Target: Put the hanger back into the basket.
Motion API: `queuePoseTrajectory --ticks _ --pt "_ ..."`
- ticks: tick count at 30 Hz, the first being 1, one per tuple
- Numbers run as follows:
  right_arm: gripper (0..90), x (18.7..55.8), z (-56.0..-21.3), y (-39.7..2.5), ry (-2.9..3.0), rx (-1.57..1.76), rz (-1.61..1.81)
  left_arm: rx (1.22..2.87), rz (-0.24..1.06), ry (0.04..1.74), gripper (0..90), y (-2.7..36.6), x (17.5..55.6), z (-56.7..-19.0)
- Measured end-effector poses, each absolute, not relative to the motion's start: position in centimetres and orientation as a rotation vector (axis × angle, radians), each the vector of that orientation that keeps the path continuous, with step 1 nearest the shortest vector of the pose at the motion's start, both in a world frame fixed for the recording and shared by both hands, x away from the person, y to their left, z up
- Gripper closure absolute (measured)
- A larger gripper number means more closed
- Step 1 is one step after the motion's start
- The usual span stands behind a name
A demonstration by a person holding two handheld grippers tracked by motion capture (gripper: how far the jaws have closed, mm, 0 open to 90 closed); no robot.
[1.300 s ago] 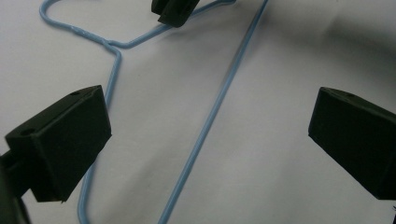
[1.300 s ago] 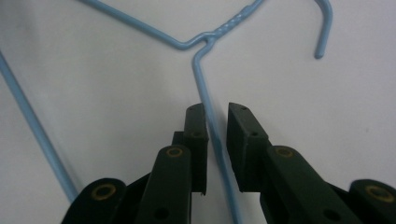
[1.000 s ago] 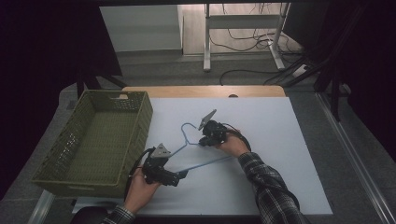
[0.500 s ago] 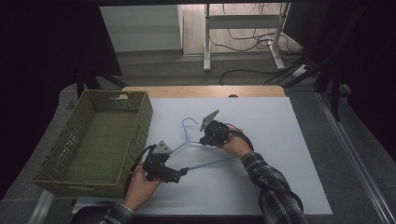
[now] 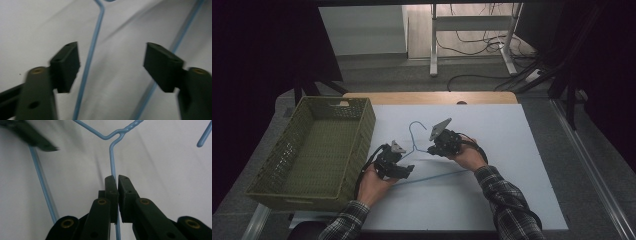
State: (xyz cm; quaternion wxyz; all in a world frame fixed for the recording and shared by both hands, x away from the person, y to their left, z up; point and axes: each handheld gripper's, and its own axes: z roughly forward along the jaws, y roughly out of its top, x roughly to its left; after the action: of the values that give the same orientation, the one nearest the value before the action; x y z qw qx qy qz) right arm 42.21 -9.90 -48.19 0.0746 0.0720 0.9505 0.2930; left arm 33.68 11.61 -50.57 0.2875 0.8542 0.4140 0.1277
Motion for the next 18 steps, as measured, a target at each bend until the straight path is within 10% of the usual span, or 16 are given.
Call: queuePoseTrajectory --ticks 7,18 --pt "86.5 42.05 -48.08 -10.01 2.848 0.216 0.89 2.287 0.315 1.117 63.6 11.94 34.72 -51.24" --pt "86.0 41.81 -47.89 -10.13 2.841 0.219 0.885 2.341 0.32 1.043 82.1 12.13 34.56 -50.93"
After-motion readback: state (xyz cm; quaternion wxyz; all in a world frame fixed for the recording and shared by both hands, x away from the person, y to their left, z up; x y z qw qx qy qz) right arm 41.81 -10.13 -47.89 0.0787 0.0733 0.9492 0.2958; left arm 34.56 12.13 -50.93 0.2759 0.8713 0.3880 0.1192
